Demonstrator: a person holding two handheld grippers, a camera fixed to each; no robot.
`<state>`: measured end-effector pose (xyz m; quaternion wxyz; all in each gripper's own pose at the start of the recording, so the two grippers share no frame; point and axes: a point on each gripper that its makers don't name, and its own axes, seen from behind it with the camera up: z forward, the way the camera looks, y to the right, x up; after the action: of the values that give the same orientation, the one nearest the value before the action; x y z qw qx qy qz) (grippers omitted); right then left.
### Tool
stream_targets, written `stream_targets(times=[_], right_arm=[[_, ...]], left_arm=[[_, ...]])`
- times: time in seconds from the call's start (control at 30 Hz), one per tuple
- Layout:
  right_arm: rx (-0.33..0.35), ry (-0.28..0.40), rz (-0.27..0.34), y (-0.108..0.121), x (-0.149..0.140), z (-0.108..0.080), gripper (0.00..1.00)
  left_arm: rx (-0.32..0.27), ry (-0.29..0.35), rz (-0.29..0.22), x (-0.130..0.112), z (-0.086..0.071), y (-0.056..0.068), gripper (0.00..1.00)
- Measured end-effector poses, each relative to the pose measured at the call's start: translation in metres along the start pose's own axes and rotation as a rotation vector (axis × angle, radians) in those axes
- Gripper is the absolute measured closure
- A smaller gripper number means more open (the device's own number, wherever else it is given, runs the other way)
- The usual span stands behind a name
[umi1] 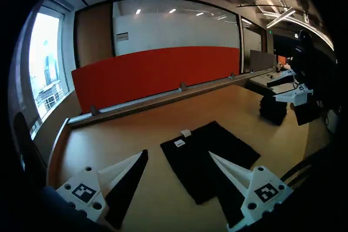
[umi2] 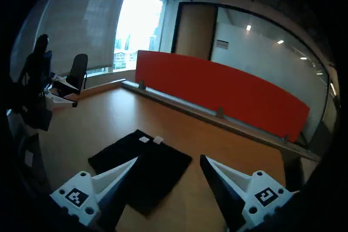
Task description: Fold towel
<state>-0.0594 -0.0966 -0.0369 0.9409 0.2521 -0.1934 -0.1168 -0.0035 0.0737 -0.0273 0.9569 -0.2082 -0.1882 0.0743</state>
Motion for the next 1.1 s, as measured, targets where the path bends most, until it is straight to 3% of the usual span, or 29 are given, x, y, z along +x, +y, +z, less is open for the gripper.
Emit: stream_targets(times=[0.5,1.1], right_arm=[[0.031,-0.094,-0.028,-0.012,-0.06,0.016,0.0],[0.089,-0.193,-0.038,-0.035,-0.125,0.046,0.0]], left_arm=[[-0.059,-0.07,0.057,-0.051,0.021,0.032,0.08],[-0.108,-0.194,0.05,-0.116,0.048,0.046,0.08]])
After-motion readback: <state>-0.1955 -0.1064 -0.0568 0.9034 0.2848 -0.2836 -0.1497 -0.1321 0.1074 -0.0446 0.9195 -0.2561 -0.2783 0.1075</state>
